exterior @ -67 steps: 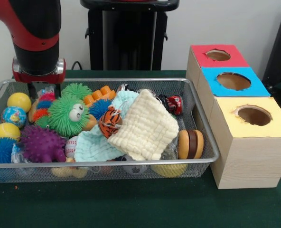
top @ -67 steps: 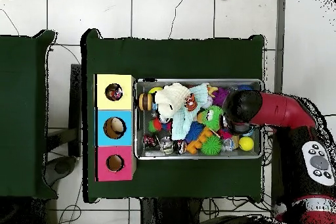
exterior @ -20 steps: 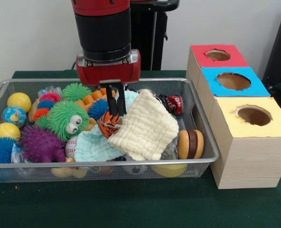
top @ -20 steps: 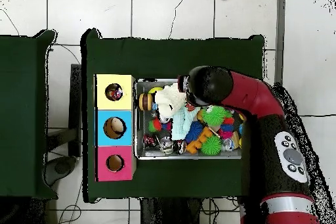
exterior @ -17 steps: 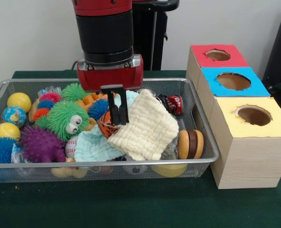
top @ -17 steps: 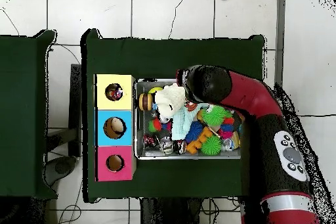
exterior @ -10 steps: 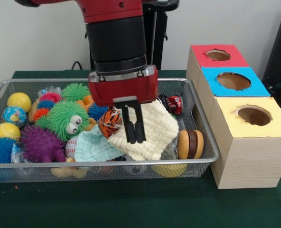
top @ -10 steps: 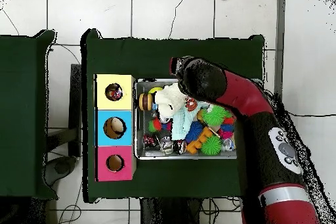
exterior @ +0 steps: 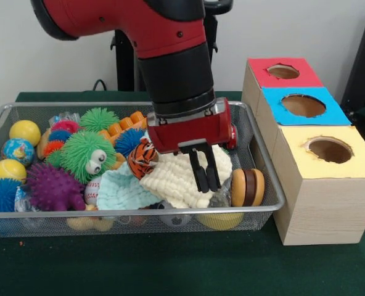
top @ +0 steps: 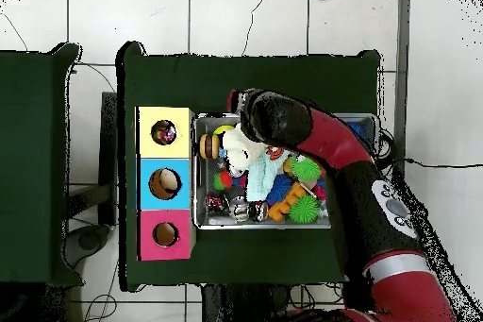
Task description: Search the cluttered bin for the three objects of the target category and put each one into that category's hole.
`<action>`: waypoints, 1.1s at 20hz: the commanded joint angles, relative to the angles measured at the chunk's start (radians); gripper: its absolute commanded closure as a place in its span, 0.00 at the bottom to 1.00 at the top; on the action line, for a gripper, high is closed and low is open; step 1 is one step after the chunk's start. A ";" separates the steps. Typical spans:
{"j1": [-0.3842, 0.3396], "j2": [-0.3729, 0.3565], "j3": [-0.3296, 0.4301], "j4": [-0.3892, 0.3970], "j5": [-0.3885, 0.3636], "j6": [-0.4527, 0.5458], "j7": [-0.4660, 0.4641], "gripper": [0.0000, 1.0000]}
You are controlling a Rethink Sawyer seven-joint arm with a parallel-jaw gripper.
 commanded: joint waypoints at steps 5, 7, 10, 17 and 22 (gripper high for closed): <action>0.037 0.181 -0.081 0.057 -0.103 -0.049 0.101 1.00; 0.057 0.203 -0.114 0.032 -0.104 0.003 0.107 1.00; 0.111 0.215 -0.191 -0.020 -0.115 0.165 0.113 1.00; 0.199 0.215 -0.368 -0.129 -0.200 0.499 0.065 1.00; 0.209 0.204 -0.440 -0.180 -0.321 0.606 -0.022 1.00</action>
